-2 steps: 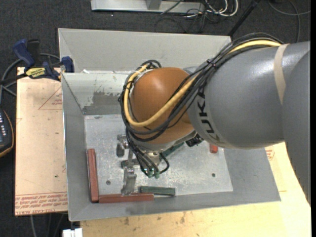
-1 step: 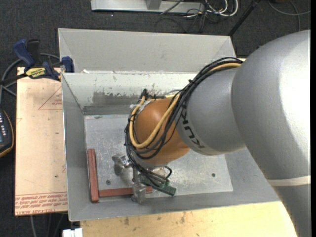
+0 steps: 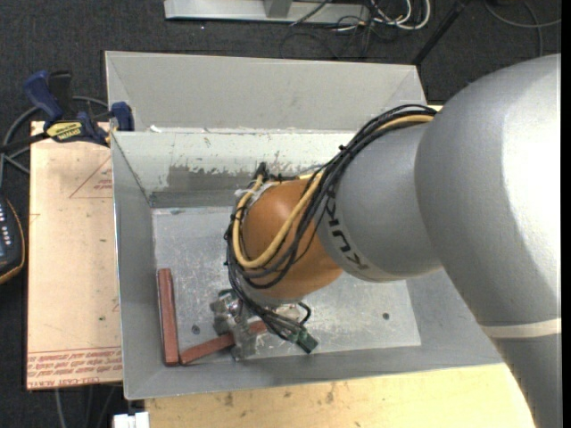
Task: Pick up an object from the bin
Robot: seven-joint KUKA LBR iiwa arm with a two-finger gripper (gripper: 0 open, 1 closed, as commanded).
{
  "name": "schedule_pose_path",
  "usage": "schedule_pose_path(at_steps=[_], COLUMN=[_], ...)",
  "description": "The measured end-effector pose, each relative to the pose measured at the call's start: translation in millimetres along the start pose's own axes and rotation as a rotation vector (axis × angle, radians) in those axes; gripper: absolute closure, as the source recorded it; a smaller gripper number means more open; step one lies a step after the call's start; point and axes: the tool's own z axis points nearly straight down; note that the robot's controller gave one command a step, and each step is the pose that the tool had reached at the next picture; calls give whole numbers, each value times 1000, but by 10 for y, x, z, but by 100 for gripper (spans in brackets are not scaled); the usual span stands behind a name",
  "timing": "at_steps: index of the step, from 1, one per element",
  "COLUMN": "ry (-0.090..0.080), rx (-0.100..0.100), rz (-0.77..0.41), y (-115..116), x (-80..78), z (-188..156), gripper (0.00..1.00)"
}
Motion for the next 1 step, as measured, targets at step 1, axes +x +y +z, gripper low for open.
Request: schedule_pose_path(at_steps=[1], ry=[-5], rx=[3], rz=[96], y=[-407], x=[-27], z=[-1592], gripper=[100])
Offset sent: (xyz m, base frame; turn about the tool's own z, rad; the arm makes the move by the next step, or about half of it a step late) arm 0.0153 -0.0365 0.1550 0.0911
